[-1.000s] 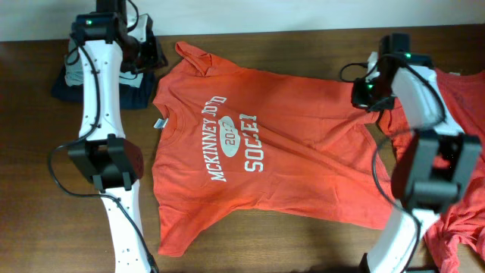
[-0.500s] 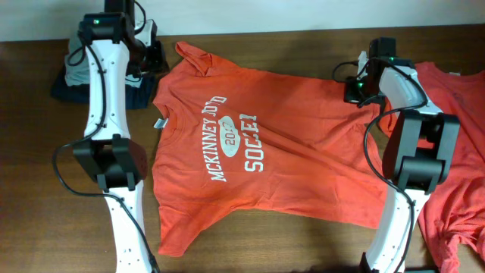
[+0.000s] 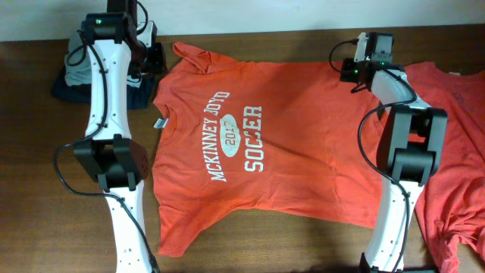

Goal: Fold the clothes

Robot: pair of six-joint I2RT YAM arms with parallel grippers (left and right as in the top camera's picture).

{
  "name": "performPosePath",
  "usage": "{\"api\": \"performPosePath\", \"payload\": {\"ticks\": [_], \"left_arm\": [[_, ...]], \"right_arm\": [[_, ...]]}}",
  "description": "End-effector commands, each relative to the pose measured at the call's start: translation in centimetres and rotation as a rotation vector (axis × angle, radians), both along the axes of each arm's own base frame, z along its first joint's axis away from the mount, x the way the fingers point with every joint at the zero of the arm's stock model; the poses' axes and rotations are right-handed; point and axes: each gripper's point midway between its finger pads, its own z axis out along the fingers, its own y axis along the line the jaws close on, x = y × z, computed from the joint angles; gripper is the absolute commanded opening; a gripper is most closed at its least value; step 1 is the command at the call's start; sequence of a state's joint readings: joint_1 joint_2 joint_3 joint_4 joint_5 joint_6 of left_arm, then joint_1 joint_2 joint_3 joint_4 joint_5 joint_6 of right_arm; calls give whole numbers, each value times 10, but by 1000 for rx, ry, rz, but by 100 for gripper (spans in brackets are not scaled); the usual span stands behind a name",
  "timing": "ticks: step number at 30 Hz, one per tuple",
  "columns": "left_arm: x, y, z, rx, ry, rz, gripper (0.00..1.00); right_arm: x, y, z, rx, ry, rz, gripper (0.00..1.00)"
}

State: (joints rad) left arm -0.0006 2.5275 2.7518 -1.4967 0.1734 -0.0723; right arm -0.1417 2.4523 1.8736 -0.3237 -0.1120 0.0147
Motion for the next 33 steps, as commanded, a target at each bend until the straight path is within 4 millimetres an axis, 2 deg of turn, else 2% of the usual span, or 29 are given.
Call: {"api": "performPosePath", "payload": {"ticks": [1, 4, 6, 8, 9, 10, 12, 14, 15, 16, 19, 22, 24, 25, 27, 29, 33], "left_arm": [[-1, 5, 6, 19, -11, 11, 41], [0, 9, 6, 39, -11, 17, 41], [2, 13, 6, 57, -21, 25, 41], [5, 20, 10, 88, -40, 39, 40], [5, 23, 15, 91, -52, 44, 40], [3, 24, 21, 90, -58, 48, 40], [-3, 25, 32, 91, -64, 50, 41], [-12, 25, 48, 91, -74, 51, 43], [-18, 25, 60, 91, -85, 51, 44], [-21, 25, 67, 90, -92, 51, 45], [-42, 24, 105, 86, -133, 64, 45], [-69, 23, 145, 70, -176, 100, 45], [-88, 23, 166, 62, -192, 117, 45], [-91, 23, 171, 59, -204, 116, 45], [-103, 19, 192, 50, -251, 119, 45], [-115, 10, 212, 37, -301, 110, 45], [-155, -9, 255, 24, -399, 88, 47]], "right_arm": [[1, 8, -32, -3, 20, -2, 4], [16, 5, -11, -12, -36, -5, 4], [25, 4, 14, -15, -56, -4, 4], [30, 3, 47, -16, -65, -4, 4], [31, 3, 72, -16, -66, -5, 12], [29, 2, 91, -16, -63, -5, 45], [19, 4, 127, -13, -38, -5, 80], [7, 5, 156, -11, -17, -5, 88], [-2, 6, 173, -9, -5, -5, 91], [-6, 7, 182, -9, 0, -5, 91], [-33, 10, 220, -5, 25, -6, 93], [-67, 13, 253, 0, 56, -19, 93], [-88, 8, 267, 2, 75, -66, 93], [-91, 7, 269, 2, 78, -68, 94], [-112, 0, 280, 17, 97, -110, 94], [-118, -4, 292, 41, 66, -124, 95], [-130, 14, 323, 169, 0, -51, 96]]}}
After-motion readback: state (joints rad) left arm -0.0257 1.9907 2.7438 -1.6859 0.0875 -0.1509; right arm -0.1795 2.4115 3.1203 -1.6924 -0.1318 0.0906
